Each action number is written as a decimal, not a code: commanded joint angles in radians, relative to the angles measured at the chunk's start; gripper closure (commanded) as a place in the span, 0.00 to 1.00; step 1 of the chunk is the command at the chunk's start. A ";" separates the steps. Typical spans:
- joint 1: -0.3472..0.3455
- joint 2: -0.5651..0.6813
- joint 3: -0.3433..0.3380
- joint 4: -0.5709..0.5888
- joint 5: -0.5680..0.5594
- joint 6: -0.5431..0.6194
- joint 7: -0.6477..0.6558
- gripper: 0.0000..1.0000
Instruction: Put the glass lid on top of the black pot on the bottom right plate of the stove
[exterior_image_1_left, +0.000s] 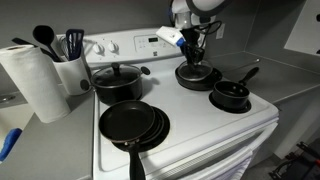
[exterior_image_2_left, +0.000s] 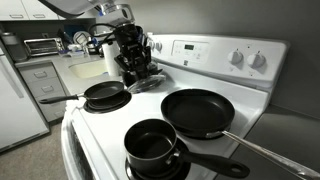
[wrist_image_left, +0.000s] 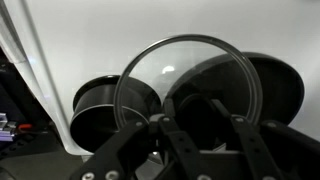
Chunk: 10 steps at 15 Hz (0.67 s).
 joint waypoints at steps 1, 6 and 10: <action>-0.010 -0.043 -0.013 -0.011 -0.090 -0.052 0.147 0.85; -0.032 -0.067 -0.016 -0.039 -0.179 -0.134 0.309 0.85; -0.054 -0.098 -0.014 -0.081 -0.239 -0.207 0.418 0.85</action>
